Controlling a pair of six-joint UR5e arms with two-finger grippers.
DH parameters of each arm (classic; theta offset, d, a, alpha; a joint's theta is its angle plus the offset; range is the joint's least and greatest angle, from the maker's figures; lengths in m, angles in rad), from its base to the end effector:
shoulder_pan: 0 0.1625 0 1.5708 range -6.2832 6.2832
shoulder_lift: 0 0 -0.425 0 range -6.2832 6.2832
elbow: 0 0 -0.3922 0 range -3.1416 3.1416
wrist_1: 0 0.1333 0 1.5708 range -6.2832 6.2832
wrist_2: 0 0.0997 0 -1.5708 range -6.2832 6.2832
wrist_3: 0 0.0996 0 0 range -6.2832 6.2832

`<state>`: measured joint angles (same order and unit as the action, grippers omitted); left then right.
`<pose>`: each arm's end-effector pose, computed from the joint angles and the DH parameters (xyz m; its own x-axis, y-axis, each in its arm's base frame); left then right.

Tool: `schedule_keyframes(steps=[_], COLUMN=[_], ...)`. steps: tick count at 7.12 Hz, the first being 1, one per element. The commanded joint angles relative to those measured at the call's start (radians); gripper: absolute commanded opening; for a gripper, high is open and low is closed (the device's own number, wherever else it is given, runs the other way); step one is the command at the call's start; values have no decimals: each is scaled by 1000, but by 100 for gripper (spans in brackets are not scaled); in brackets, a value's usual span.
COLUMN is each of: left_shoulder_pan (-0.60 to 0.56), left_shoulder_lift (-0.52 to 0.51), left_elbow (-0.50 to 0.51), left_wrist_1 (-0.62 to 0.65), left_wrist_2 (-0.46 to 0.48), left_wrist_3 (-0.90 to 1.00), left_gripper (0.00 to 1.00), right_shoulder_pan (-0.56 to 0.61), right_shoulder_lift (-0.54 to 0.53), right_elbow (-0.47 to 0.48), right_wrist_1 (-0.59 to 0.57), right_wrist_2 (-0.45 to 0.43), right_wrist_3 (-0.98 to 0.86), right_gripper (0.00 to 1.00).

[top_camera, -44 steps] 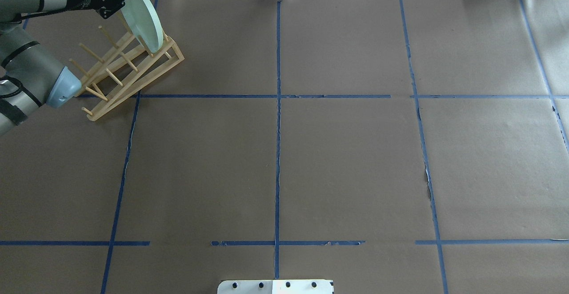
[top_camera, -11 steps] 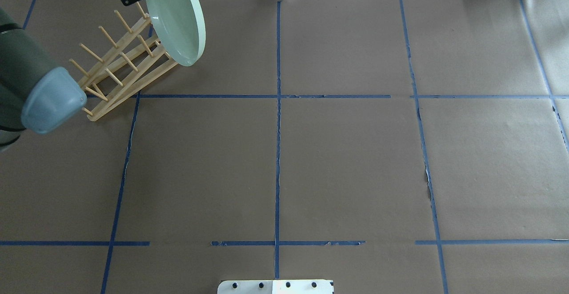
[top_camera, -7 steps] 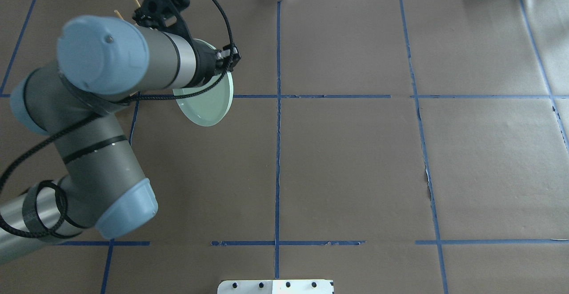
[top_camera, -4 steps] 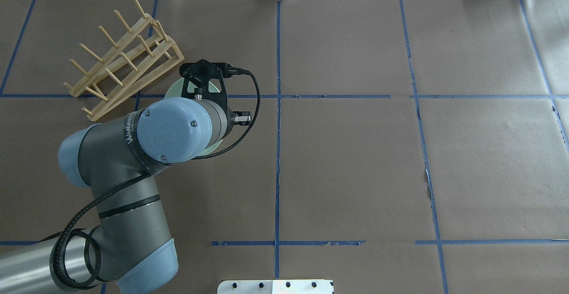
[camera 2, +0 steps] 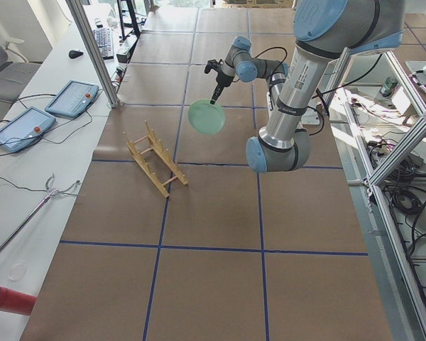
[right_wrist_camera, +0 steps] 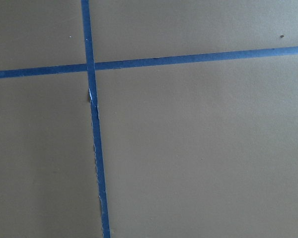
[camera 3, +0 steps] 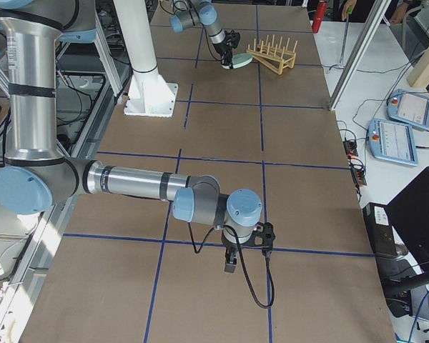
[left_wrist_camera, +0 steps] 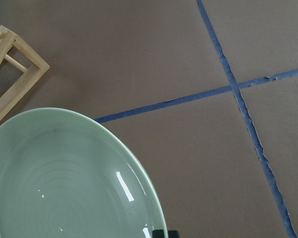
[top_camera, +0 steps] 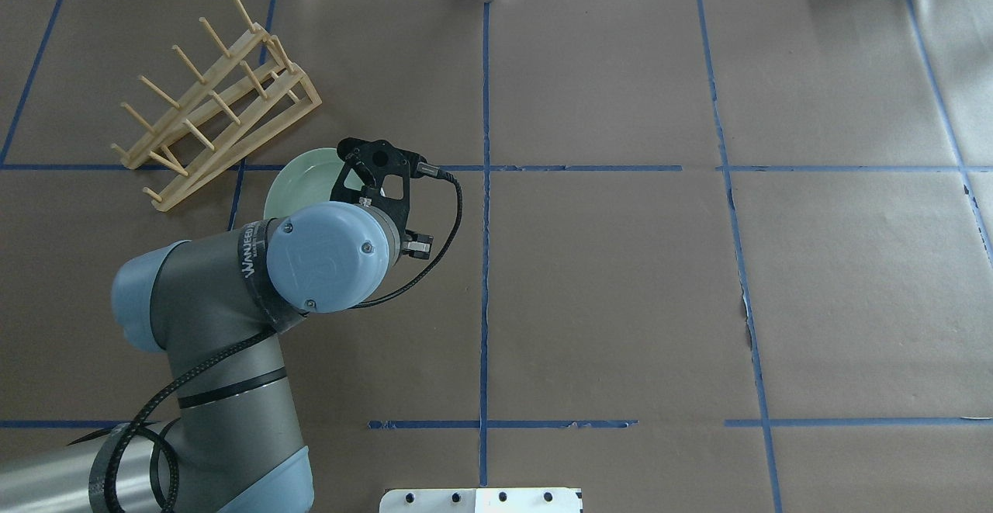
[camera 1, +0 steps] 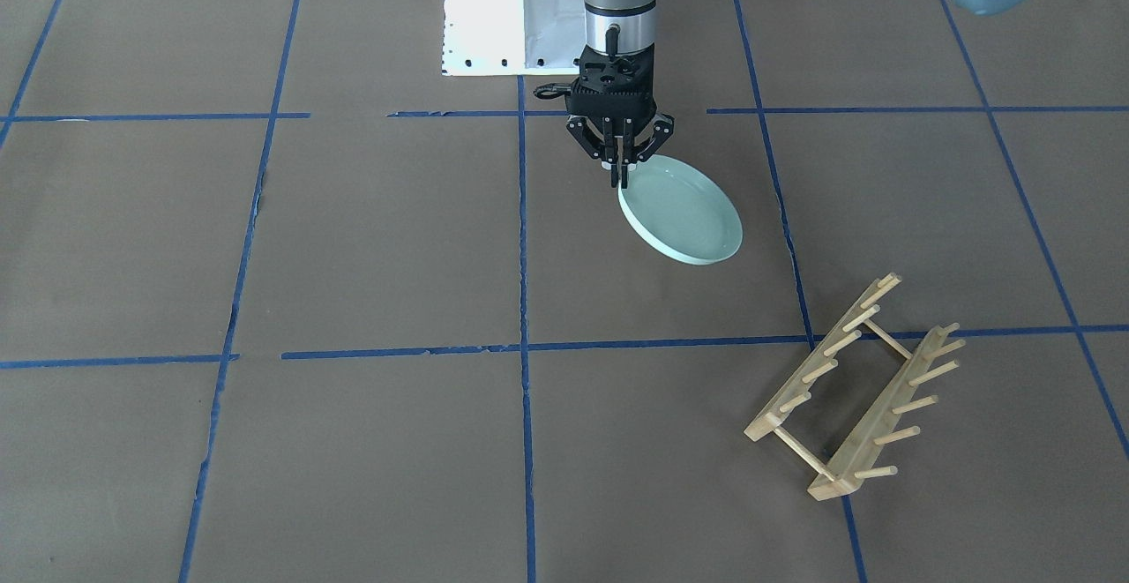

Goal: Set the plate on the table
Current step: 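Carry the plate toward the robot and lower it flat onto the table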

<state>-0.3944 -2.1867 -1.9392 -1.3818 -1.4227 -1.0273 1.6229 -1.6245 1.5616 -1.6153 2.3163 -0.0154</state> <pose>0.4996 -0.3682 0.1805 0.8000 0.2210 -0.5578 0.0743 0.8860 0.4577 0.0896 -0.4558 0.6950 0.7307 0.0956 0.6760 -0.0405 0.9945 -0.0968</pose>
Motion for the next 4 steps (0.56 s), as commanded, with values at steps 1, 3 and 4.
schedule_keyframes(steps=[1, 3, 4], left_shoulder_pan=[3, 3, 0], left_shoulder_lift=[-1, -4, -7], left_elbow=[6, -1, -13], left_wrist_1=[1, -3, -6], left_wrist_2=[-1, -4, -5], left_wrist_3=[1, 0, -2], left_gripper=[100, 100, 100], right_shoulder_pan=[0, 0, 0], right_shoulder_lift=[0, 0, 0], right_elbow=[0, 0, 0], right_wrist_1=[0, 0, 0], right_wrist_2=[0, 0, 0], right_wrist_3=[0, 0, 0], right_gripper=[100, 100, 100])
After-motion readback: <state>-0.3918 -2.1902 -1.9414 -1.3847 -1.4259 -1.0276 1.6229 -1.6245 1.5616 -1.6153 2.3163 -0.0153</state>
